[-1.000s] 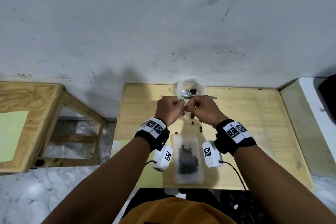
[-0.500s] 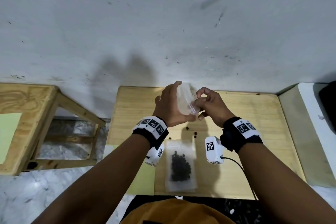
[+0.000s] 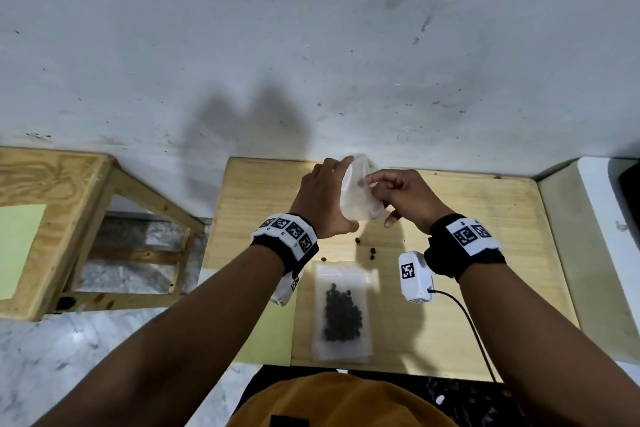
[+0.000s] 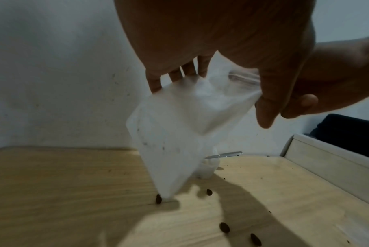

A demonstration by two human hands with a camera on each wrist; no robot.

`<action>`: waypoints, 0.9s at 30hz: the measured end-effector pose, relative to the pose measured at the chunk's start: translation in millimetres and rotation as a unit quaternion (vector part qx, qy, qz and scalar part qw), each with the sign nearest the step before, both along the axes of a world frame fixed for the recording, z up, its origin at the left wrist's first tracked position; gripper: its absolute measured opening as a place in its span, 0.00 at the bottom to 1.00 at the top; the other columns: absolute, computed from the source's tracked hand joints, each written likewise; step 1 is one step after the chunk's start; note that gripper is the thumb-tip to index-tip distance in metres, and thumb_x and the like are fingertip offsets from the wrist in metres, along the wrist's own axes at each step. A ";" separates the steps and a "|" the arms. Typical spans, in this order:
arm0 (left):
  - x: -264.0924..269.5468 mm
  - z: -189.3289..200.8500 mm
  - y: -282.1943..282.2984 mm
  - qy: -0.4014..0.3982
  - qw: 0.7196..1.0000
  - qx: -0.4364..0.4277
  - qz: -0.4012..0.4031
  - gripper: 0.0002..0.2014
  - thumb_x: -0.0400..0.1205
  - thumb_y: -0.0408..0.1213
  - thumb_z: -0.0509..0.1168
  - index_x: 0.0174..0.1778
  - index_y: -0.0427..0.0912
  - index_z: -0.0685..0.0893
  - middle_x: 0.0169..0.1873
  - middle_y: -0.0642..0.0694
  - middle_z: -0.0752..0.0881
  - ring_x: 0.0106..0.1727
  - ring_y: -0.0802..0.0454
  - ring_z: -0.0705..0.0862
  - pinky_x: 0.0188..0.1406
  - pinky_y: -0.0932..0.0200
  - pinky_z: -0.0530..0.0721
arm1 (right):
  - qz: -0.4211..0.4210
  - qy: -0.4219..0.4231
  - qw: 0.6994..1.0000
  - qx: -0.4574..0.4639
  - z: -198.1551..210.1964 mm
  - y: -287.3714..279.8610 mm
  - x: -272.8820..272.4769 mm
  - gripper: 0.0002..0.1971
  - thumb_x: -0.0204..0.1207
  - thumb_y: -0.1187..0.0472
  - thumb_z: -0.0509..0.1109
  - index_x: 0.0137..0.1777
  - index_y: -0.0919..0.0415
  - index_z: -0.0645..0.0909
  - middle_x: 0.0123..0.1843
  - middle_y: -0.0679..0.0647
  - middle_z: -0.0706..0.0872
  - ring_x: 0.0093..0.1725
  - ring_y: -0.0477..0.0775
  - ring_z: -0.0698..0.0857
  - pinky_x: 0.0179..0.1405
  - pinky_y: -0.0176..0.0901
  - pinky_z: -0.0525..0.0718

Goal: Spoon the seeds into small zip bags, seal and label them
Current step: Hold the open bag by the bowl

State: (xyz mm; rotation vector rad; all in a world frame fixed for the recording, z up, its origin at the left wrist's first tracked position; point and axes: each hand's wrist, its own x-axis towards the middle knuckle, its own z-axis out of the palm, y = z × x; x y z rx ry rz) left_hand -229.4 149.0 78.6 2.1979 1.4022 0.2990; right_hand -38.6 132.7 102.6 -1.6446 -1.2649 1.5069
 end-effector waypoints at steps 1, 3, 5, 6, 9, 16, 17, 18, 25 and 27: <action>-1.0 -1.1 -0.7 -0.020 1.000 -0.005 0.000 0.61 0.54 0.50 0.84 0.82 0.45 0.61 0.66 0.46 0.72 0.65 0.45 0.74 0.66 0.47 0.74 | 0.004 0.000 1.000 -0.010 -2.9 -0.6 0.2 0.12 0.80 0.71 0.67 0.54 0.57 0.89 0.37 0.60 0.81 0.34 0.54 0.86 0.21 0.42 0.84; -2.4 -1.7 -1.9 -0.041 0.999 -0.007 -0.006 0.61 0.53 0.51 0.85 0.81 0.45 0.63 0.66 0.46 0.72 0.66 0.45 0.74 0.66 0.47 0.74 | 0.019 -0.020 0.999 -0.018 -10.1 -1.1 -0.3 0.13 0.79 0.72 0.68 0.57 0.59 0.89 0.47 0.65 0.86 0.35 0.52 0.87 0.23 0.41 0.85; -2.5 -2.1 -3.3 -0.034 0.999 -0.009 -0.017 0.62 0.53 0.54 0.86 0.82 0.45 0.62 0.68 0.46 0.72 0.68 0.45 0.73 0.68 0.47 0.73 | 0.019 -0.029 0.999 -0.023 -15.1 -1.6 -1.0 0.14 0.76 0.74 0.71 0.56 0.59 0.90 0.55 0.64 0.89 0.37 0.50 0.87 0.24 0.41 0.85; -2.4 -2.3 -4.1 -0.025 0.999 -0.009 -0.024 0.63 0.52 0.56 0.85 0.82 0.45 0.62 0.69 0.46 0.71 0.69 0.45 0.72 0.69 0.46 0.72 | 0.015 -0.025 0.999 -0.023 -15.2 -2.0 -1.5 0.13 0.74 0.73 0.74 0.55 0.59 0.90 0.55 0.63 0.90 0.38 0.51 0.88 0.24 0.41 0.85; -2.1 -3.5 -5.1 0.000 0.999 -0.003 -0.041 0.65 0.52 0.65 0.82 0.82 0.45 0.60 0.71 0.45 0.71 0.71 0.44 0.71 0.71 0.44 0.71 | 0.006 -0.009 1.000 -0.016 -11.3 -1.6 -1.5 0.08 0.71 0.66 0.82 0.49 0.61 0.91 0.51 0.61 0.93 0.44 0.53 0.90 0.25 0.42 0.85; 2.7 -1.1 -4.5 -0.033 0.998 0.020 -0.051 0.61 0.54 0.62 0.82 0.80 0.43 0.63 0.70 0.46 0.73 0.69 0.44 0.75 0.71 0.43 0.73 | 0.039 -0.025 0.999 -0.023 -6.6 0.9 -5.8 0.19 0.73 0.80 0.65 0.53 0.63 0.91 0.52 0.55 0.91 0.38 0.51 0.89 0.26 0.43 0.86; 3.5 -1.2 -4.6 -0.037 0.998 0.020 -0.055 0.60 0.54 0.62 0.82 0.80 0.43 0.64 0.70 0.47 0.73 0.68 0.45 0.75 0.70 0.44 0.74 | 0.046 -0.027 0.998 -0.023 -6.3 2.0 -6.3 0.19 0.72 0.79 0.65 0.54 0.62 0.92 0.54 0.57 0.91 0.37 0.52 0.88 0.25 0.42 0.86; 3.7 -1.4 -5.2 -0.043 0.998 0.014 -0.054 0.59 0.54 0.61 0.82 0.80 0.44 0.65 0.69 0.47 0.73 0.67 0.45 0.76 0.69 0.45 0.75 | 0.055 -0.032 0.998 -0.018 -5.6 2.7 -7.0 0.17 0.72 0.77 0.69 0.53 0.61 0.92 0.53 0.59 0.91 0.34 0.52 0.87 0.24 0.41 0.84; -4.3 -9.9 -0.8 -0.060 0.996 -0.055 -0.047 0.51 0.62 0.55 0.83 0.80 0.51 0.69 0.69 0.53 0.75 0.66 0.52 0.76 0.62 0.50 0.81 | 0.067 -0.096 0.993 -0.035 -14.3 5.8 -12.1 0.09 0.68 0.62 0.83 0.47 0.52 0.91 0.43 0.51 0.89 0.23 0.47 0.81 0.19 0.37 0.74; -7.0 -13.6 2.4 -0.049 0.995 -0.072 -0.039 0.51 0.63 0.53 0.83 0.82 0.52 0.67 0.70 0.52 0.75 0.69 0.52 0.75 0.65 0.53 0.78 | 0.068 -0.092 0.992 -0.045 -21.7 4.7 -11.5 0.16 0.75 0.74 0.68 0.52 0.53 0.89 0.47 0.49 0.89 0.23 0.45 0.84 0.21 0.37 0.78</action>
